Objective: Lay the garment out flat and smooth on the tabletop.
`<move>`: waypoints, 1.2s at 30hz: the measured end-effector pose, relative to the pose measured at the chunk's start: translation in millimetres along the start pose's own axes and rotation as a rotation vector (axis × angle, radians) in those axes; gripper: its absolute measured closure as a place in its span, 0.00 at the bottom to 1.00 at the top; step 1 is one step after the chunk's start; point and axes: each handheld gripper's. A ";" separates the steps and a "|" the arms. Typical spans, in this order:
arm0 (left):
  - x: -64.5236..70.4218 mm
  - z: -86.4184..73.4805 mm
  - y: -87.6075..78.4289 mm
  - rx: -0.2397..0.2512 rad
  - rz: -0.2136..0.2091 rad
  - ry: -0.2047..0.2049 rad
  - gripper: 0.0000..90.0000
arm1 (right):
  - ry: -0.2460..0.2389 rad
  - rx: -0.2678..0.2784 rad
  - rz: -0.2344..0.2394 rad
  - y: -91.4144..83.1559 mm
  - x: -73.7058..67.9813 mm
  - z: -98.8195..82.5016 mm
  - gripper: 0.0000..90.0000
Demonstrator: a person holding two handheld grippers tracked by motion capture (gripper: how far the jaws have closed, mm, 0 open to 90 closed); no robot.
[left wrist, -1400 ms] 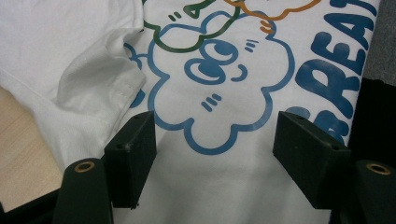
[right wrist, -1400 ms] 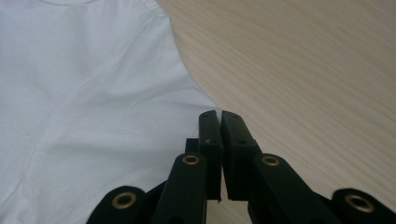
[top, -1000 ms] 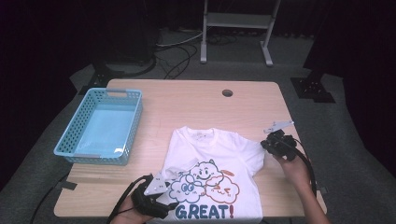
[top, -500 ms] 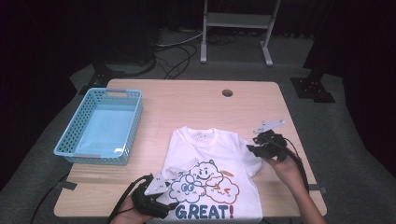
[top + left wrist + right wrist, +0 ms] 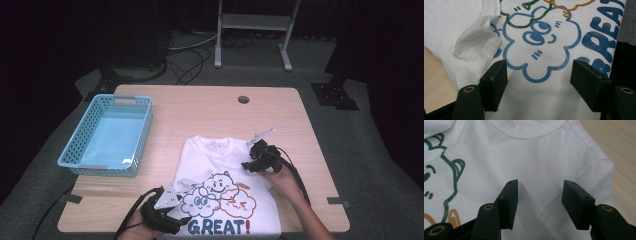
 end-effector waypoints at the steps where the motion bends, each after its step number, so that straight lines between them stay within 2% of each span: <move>1: 0.0 0.0 0.0 0.000 0.000 0.000 0.33 | 0.005 0.001 0.000 0.3 1.3 0.0 0.52; 9: 0.1 -0.4 0.0 0.003 0.000 -0.001 0.33 | 0.015 0.013 -0.010 -0.4 10.6 -4.0 0.52; 11: 0.0 -0.6 -0.1 0.004 0.000 0.000 0.33 | 0.033 0.021 -0.011 -1.5 15.8 -7.7 0.54; 12: 0.0 -0.6 0.0 0.004 -0.001 0.000 0.33 | 0.032 0.026 -0.015 -1.8 17.7 -9.4 0.51; 13: -0.1 -0.6 0.0 0.004 -0.001 0.000 0.33 | 0.059 0.030 -0.012 -1.8 20.6 -11.1 0.53; 15: -0.1 -0.6 0.1 0.005 -0.001 0.000 0.33 | 0.061 0.027 -0.018 -3.3 24.6 -13.4 0.52; 16: 0.0 -0.5 0.1 0.004 -0.001 0.000 0.33 | 0.067 0.003 -0.014 -5.5 25.0 -12.4 0.46; 19: 0.0 -0.4 0.1 0.004 -0.001 0.000 0.33 | 0.061 0.018 0.004 -14.2 17.2 -12.1 0.44; 22: 0.0 -0.2 0.1 0.003 -0.001 0.000 0.33 | 0.031 0.041 0.013 -26.6 1.0 -13.9 0.44; 24: 0.1 -0.2 0.1 0.002 -0.001 0.001 0.32 | 0.007 0.030 0.019 -34.6 -11.8 -17.8 0.43; 25: 0.1 -0.2 0.1 0.002 -0.001 0.001 0.32 | 0.007 0.030 0.019 -34.6 -11.8 -17.8 0.43; 26: 0.1 -0.1 0.1 0.001 0.000 0.000 0.32 | -0.003 0.030 0.034 -39.8 -21.1 -24.3 0.43; 29: 0.5 0.0 0.1 0.000 0.002 -0.001 0.32 | -0.004 0.006 0.032 -41.0 -25.5 -32.8 0.43; 33: 1.0 -0.2 0.0 0.002 0.003 -0.002 0.32 | 0.037 -0.031 0.040 -36.1 -21.1 -48.6 0.43; 36: 1.0 -0.3 0.0 0.002 0.003 -0.003 0.32 | 0.056 -0.007 0.039 -37.2 -18.3 -56.8 0.43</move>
Point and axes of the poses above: each handheld gripper's, and its own axes: y roughly forward along the jaws, z roughly out of its top, x roughly to its right, and after that the axes turned 7 degrees about -y, right-handed
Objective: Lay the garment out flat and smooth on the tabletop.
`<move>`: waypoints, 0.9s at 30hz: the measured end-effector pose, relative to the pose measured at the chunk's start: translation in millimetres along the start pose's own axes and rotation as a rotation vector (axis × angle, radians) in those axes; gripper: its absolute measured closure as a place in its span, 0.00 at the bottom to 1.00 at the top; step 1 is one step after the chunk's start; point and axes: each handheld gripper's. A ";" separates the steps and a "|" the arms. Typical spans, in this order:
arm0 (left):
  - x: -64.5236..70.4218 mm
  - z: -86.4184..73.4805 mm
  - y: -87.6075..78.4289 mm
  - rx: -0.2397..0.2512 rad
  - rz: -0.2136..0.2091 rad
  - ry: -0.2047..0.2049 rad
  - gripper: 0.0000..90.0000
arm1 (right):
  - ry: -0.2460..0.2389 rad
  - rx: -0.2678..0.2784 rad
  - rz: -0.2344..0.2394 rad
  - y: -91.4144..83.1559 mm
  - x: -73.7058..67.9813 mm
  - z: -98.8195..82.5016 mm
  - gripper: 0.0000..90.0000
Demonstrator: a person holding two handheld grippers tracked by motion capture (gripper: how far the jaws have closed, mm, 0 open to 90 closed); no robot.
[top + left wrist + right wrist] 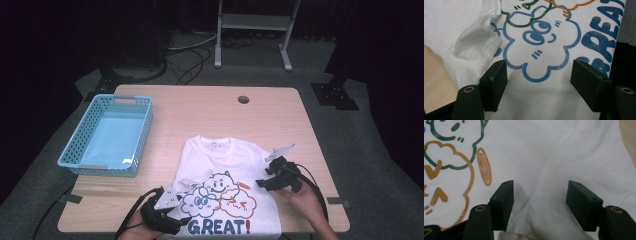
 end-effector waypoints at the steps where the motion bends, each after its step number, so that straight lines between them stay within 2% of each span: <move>1: 0.0 0.0 0.0 0.000 0.000 0.000 0.32 | -0.003 -0.002 -0.005 -1.0 0.7 -1.8 0.43; 4: 0.0 -0.2 0.0 0.001 0.000 0.000 0.32 | -0.018 0.012 -0.035 -3.5 2.4 -9.2 0.43; 9: 0.6 0.0 0.6 0.004 -0.004 0.002 0.32 | -0.012 0.053 -0.045 -8.5 7.6 -22.7 0.43; 13: 1.2 0.4 0.9 0.003 -0.004 0.001 0.32 | -0.006 0.008 -0.045 -8.8 7.2 -15.2 0.37; 14: 1.3 0.3 0.9 0.003 -0.003 0.001 0.32 | -0.001 0.019 -0.030 -9.7 5.2 -11.1 0.37; 16: 1.3 0.3 0.9 0.003 -0.003 0.000 0.32 | -0.019 0.064 -0.014 -12.7 -4.0 -1.8 0.35; 19: 1.3 0.4 0.8 0.003 -0.002 0.001 0.32 | -0.067 0.080 0.012 -11.7 -24.4 13.9 0.33; 24: 1.2 0.3 0.8 0.003 -0.004 0.002 0.32 | -0.145 0.070 0.051 -2.6 -55.8 26.0 0.31; 27: 1.2 0.2 0.8 0.003 -0.004 0.002 0.32 | -0.157 0.057 0.071 4.2 -65.2 25.6 0.30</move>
Point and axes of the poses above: each handheld gripper's, and its own axes: y roughly forward along the jaws, z roughly out of its top, x roughly to its right, and after that the axes turned 7 degrees about -y, right-handed
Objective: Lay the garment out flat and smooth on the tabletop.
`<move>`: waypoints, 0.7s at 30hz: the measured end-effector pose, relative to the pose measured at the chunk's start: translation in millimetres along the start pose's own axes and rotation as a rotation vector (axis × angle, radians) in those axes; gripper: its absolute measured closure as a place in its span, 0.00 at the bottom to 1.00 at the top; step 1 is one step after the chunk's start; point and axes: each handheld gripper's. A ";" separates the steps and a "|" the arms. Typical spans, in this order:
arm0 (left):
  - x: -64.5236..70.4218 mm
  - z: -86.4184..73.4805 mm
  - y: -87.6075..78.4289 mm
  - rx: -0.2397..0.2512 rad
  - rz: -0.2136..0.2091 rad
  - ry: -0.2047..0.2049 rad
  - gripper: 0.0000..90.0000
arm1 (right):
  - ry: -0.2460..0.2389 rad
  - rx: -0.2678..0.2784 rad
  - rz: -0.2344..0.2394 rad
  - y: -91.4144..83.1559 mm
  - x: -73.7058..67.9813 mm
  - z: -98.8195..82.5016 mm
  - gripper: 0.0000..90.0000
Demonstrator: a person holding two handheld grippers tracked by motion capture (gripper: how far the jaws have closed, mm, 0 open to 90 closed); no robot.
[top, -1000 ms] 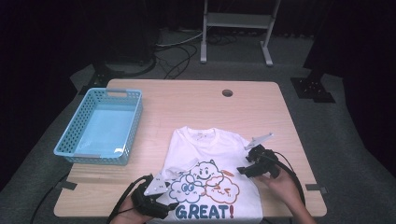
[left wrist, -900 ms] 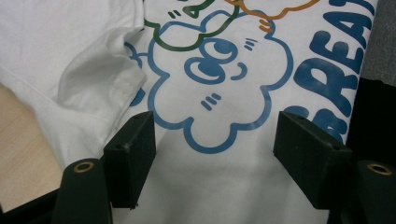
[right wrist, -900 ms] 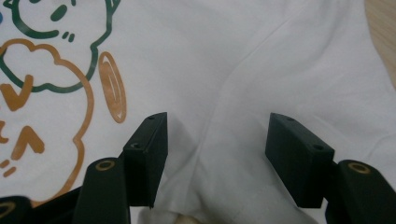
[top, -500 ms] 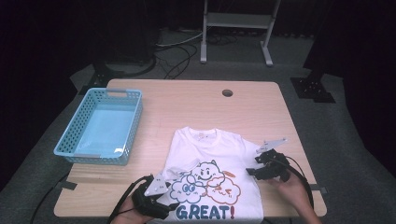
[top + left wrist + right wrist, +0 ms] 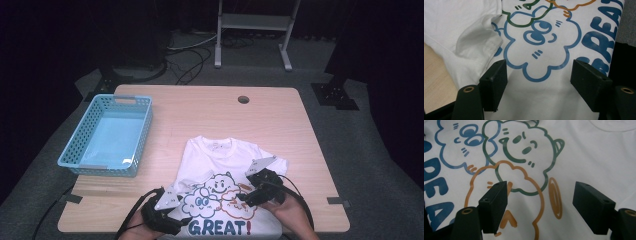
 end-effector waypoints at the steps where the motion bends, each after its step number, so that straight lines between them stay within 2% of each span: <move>1: 0.1 0.0 0.0 0.000 0.000 0.000 0.32 | -0.001 -0.004 0.002 1.9 -1.4 -0.6 0.30; 6: 1.9 0.3 -0.1 -0.005 0.001 -0.001 0.32 | 0.015 -0.031 0.018 9.4 -1.0 -7.2 0.29; 11: 4.9 0.6 0.2 -0.009 -0.002 0.002 0.32 | -0.020 -0.002 -0.007 9.7 -3.6 -13.5 0.29; 15: 5.1 1.0 0.1 -0.014 -0.008 0.009 0.31 | -0.021 0.030 -0.011 9.5 -4.2 -17.9 0.29; 18: 6.1 2.4 0.5 -0.015 -0.007 0.029 0.28 | -0.020 0.048 -0.015 9.3 -4.7 -20.4 0.29; 21: 8.9 5.2 -1.2 0.017 -0.015 0.058 0.28 | -0.018 0.059 -0.017 9.2 -5.1 -22.0 0.29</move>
Point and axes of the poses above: each handheld gripper's, and its own axes: y roughly forward along the jaws, z roughly out of its top, x roughly to its right, and after that the axes turned 7 degrees about -y, right-handed
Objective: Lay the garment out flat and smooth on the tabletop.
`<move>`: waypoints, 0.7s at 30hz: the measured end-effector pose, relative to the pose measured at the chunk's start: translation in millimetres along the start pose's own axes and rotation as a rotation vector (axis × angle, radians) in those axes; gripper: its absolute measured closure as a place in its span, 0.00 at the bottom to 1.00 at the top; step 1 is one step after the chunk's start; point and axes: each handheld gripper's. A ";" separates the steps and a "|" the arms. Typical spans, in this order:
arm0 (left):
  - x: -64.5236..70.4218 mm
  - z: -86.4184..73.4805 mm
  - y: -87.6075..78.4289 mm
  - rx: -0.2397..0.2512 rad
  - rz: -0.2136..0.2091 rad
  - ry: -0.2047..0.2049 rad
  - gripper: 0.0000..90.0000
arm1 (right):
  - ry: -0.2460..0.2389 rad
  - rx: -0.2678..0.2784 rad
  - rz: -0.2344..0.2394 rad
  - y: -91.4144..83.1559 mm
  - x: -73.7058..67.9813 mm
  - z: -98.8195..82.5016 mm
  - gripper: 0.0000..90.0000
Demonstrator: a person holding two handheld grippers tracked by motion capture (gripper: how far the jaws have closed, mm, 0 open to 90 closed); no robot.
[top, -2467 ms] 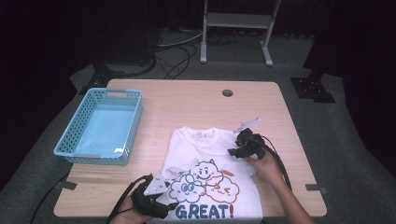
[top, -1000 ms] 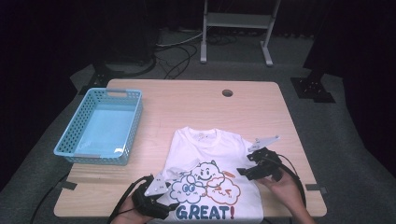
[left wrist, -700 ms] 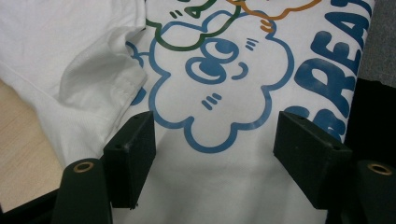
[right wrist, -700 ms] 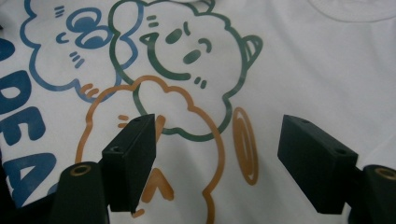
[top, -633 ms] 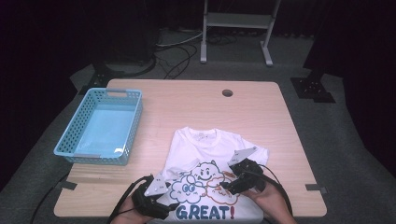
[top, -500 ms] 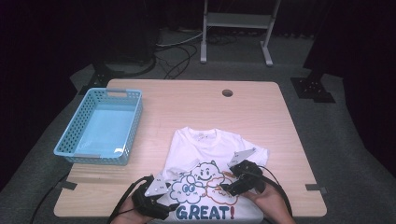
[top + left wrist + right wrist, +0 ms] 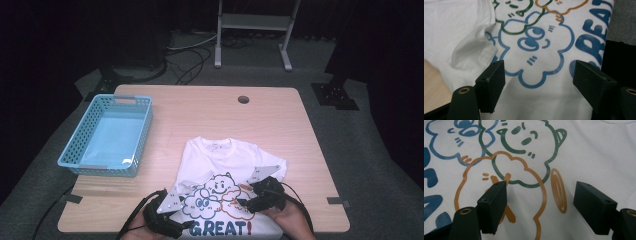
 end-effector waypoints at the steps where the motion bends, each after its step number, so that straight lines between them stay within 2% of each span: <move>1: 0.9 1.6 -0.8 0.015 -0.004 0.011 0.28 | 0.001 0.004 0.000 -0.1 -0.2 -0.6 0.29; 6: 3.4 11.6 -2.9 0.090 -0.025 0.055 0.27 | -0.012 0.020 0.004 -1.1 -1.1 -3.6 0.29; 14: -0.1 34.5 7.2 0.127 -0.049 0.095 0.27 | -0.027 0.033 0.015 -3.6 -4.2 -8.0 0.29; 21: -2.8 61.1 15.3 0.126 -0.078 0.152 0.27 | -0.040 0.043 0.022 -6.6 -8.1 -12.5 0.29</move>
Point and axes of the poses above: each handheld gripper's, and its own axes: y roughly forward along the jaws, z roughly out of its top, x roughly to its right, and after that the axes turned 7 degrees about -y, right-handed
